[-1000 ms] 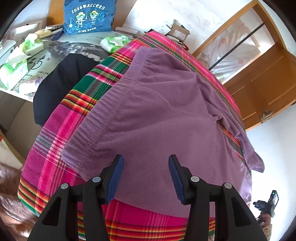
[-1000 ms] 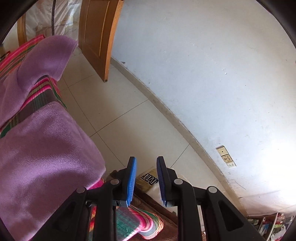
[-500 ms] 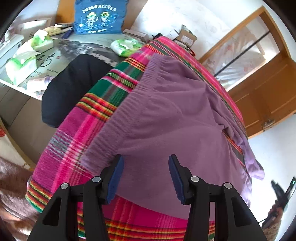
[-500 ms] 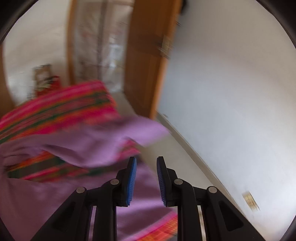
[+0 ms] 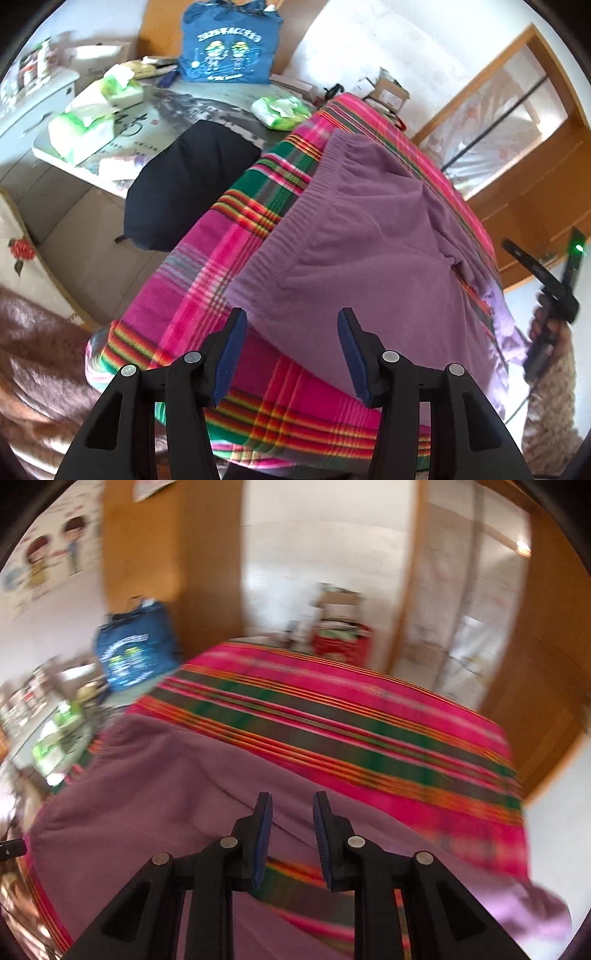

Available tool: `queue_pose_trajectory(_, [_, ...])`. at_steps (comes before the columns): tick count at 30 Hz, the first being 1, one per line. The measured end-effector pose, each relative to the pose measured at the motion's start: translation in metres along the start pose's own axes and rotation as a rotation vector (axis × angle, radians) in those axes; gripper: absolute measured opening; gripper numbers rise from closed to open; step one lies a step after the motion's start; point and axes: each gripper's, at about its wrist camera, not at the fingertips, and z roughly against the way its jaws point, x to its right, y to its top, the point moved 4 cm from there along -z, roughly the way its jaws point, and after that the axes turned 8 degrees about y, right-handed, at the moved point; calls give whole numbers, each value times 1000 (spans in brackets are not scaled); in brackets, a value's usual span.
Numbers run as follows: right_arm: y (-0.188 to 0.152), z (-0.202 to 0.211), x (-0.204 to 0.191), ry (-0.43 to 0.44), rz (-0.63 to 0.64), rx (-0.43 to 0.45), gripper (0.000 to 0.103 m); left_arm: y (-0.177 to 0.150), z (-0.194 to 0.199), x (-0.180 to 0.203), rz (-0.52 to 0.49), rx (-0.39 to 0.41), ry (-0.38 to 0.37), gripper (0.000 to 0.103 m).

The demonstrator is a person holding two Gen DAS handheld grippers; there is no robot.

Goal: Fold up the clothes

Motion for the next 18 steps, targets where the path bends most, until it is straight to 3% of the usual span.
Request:
queue_pose_trajectory(3, [17,-38,-29,126,64,-37,23,-2,-2,-11,56,-8,23,53])
queue_pose_trajectory(7, [36,-79,-79,244,217,-96,24,-10,-9,-20,138,-43,0,53])
queue_pose_trajectory(9, [42,-94,-102,275,298,-115,30,-13,-14,-21,175,-66,-22,53])
queue_pose_trajectory(13, [57,-126,-142,342,420,-164,33,-14,-18,-18,213,-66,-46,53])
queue_pose_trajectory(18, [61,-167,-167,340,511,-254,34,-12,-21,-17,235,-73,-52,53])
